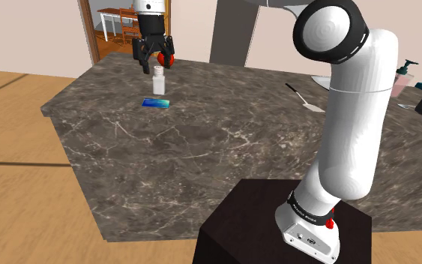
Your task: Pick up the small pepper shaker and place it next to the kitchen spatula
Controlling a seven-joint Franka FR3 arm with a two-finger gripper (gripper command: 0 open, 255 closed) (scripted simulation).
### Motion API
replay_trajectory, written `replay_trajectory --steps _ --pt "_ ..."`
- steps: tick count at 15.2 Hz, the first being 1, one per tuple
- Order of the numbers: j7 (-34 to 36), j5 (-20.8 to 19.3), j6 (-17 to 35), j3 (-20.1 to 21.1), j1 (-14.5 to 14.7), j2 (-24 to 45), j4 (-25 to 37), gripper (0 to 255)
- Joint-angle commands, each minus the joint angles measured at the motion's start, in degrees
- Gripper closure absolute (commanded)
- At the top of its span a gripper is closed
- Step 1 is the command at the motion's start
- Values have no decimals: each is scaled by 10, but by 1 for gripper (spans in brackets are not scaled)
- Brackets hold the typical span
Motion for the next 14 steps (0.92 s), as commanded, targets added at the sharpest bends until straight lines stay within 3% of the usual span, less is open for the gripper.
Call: replay_trajectory --steps 1,6,7,14 --pt "0 0 4 0 0 -2 -6 0" --pt "0 0 4 0 0 -2 -6 0" --pt "0 0 4 0 0 -2 -6 255" --pt "0 0 4 0 0 -2 -6 255"
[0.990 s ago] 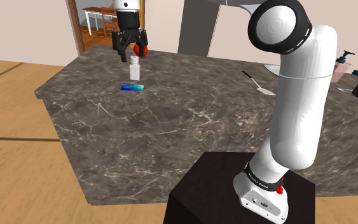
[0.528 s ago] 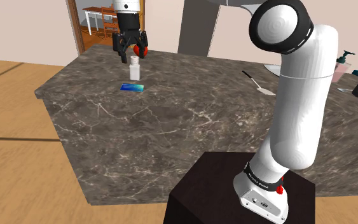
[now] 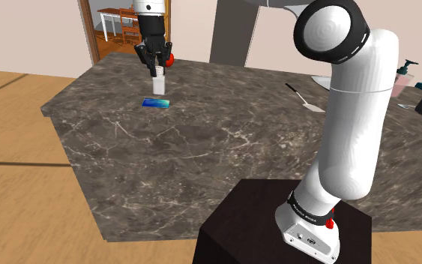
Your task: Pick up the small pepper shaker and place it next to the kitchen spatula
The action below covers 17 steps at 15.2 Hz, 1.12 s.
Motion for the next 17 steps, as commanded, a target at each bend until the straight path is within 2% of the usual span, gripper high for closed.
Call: replay_trajectory --steps 1,10,17 --pt "0 0 0 0 0 0 0 255" --pt "2 -4 -77 0 5 27 104 255" --pt "4 -11 -164 0 15 78 242 255"
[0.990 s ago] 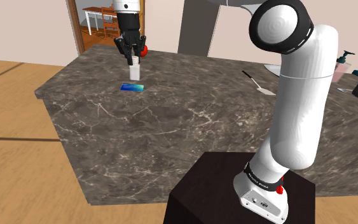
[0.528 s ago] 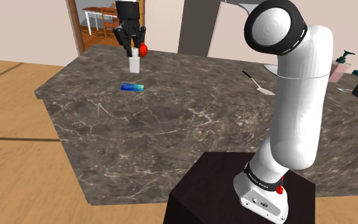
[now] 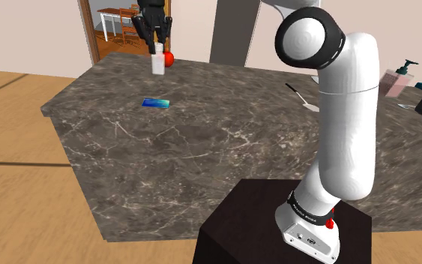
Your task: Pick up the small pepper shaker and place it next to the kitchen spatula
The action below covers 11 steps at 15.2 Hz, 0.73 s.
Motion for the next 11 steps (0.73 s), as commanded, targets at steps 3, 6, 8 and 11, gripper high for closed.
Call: replay_trajectory --steps 3,6,8,11 --pt "-19 4 0 -4 -19 -42 -42 255" --pt "-50 12 23 -12 -47 -113 -137 255" --pt "-73 15 32 -20 -63 -152 -184 255" --pt "-107 17 39 -34 -85 -203 -242 255"
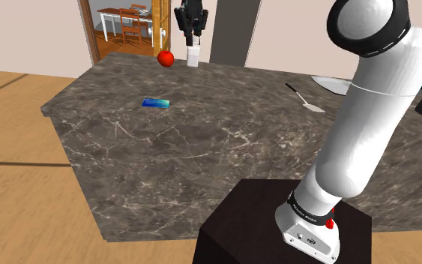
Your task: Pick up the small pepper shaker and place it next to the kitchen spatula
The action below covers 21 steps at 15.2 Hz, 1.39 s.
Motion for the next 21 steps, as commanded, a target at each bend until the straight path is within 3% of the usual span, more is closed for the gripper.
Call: replay_trajectory --steps 1,11,21 --pt "-26 1 8 -10 -15 -37 -44 255" --pt "-151 -15 0 -73 -75 -152 -148 255" --pt "-290 -53 -24 -150 -128 -208 -172 255"
